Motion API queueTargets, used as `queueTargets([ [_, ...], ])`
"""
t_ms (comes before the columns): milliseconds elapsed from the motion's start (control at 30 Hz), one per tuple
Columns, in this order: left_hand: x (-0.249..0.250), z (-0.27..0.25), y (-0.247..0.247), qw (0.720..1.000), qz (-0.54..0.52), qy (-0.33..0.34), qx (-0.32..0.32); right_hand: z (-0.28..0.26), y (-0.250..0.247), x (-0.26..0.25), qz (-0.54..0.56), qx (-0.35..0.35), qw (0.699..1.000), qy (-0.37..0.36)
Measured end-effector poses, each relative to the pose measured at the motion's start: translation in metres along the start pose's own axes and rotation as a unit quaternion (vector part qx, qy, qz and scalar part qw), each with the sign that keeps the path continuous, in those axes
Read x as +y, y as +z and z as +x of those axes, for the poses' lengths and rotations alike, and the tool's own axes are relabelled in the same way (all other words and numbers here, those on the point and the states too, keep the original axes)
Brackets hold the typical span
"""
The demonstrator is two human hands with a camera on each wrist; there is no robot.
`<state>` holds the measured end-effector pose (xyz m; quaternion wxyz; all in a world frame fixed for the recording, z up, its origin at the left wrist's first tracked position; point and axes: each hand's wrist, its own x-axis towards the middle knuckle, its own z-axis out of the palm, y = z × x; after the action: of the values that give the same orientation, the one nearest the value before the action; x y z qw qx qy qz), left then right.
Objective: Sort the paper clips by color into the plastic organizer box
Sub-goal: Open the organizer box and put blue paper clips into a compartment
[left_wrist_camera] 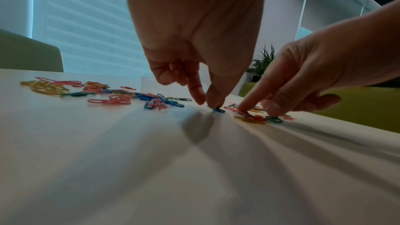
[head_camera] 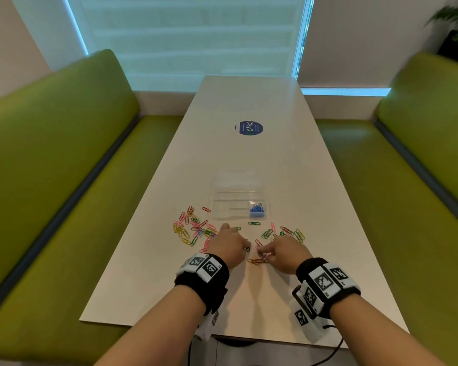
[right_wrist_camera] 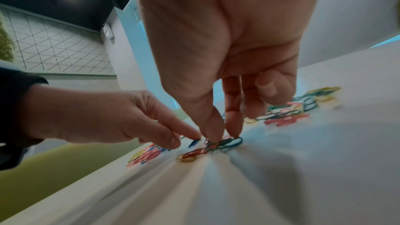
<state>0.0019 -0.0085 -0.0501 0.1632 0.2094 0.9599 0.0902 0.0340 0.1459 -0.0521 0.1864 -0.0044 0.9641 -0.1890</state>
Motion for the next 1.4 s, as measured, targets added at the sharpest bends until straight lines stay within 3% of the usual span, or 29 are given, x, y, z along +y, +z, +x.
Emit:
queueTargets([
  [133, -0.003, -0.001, 0.001, 1.000, 0.009, -0.007, 0.012, -0.003, -0.004, 0.003, -0.006, -0.001, 1.000, 0.018],
  [267, -0.006, -0.002, 0.005, 0.998, -0.027, -0.014, 0.055, -0.004, -0.006, 0.000, -0.009, 0.058, 0.997, 0.042],
  [367, -0.003, 0.000, 0.008, 0.996, -0.043, 0.003, 0.079, -0.005, -0.004, -0.006, -0.020, 0.037, 0.998, 0.037],
  [600, 0.006, 0.004, 0.017, 0.997, -0.054, 0.021, 0.042, -0.007, -0.005, -0.006, -0.014, 0.039, 0.999, 0.027],
  [1133, -0.003, 0.003, 0.019, 0.994, -0.078, -0.014, 0.072, 0.002, 0.007, -0.012, -0.004, 0.064, 0.998, 0.023],
  [1400, -0.018, 0.003, 0.010, 0.992, -0.090, -0.053, 0.075, 0.010, 0.007, -0.014, 0.008, 0.005, 0.999, 0.033],
])
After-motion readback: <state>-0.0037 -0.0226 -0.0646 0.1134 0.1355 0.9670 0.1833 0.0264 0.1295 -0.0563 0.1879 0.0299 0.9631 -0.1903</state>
